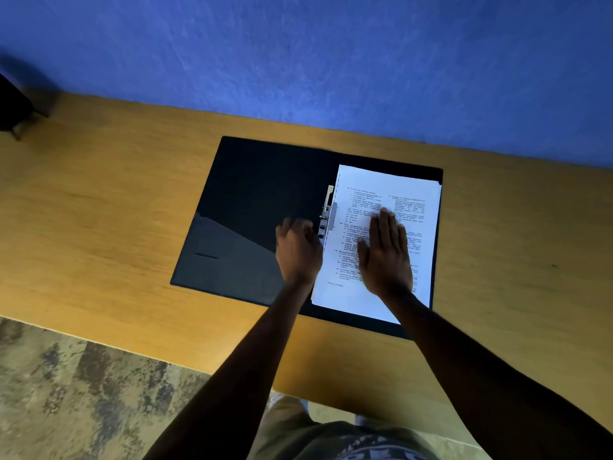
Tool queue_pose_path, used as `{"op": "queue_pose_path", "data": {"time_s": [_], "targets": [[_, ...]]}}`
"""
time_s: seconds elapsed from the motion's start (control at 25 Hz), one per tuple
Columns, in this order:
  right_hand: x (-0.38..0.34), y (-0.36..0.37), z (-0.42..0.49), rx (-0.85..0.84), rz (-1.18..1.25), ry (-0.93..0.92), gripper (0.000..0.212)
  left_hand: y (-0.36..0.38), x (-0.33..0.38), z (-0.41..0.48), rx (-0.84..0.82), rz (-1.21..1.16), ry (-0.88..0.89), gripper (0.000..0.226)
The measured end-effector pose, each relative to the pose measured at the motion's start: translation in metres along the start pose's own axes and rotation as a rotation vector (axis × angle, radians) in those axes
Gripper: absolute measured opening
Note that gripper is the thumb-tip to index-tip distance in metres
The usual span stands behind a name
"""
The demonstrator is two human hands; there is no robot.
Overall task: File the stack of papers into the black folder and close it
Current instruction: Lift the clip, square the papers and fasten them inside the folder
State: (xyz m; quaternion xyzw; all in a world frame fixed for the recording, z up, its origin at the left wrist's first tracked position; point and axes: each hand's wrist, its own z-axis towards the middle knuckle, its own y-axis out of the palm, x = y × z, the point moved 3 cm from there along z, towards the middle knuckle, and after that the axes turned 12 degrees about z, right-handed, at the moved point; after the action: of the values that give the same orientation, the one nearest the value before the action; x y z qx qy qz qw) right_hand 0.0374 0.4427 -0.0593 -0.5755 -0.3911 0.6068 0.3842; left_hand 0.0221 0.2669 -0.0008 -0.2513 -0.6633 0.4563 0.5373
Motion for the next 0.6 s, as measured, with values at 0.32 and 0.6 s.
{"op": "queue_pose_path", "data": {"time_s": [0.32, 0.6], "targets": [[0.002, 0.003, 0.001, 0.021, -0.014, 0.005, 0.061, 0.028, 0.027, 0.080, -0.360, -0.213, -0.083, 0.054], [0.001, 0.003, 0.003, 0.040, -0.010, 0.001, 0.061, 0.013, 0.010, 0.065, -0.433, -0.585, -0.201, 0.041]]}}
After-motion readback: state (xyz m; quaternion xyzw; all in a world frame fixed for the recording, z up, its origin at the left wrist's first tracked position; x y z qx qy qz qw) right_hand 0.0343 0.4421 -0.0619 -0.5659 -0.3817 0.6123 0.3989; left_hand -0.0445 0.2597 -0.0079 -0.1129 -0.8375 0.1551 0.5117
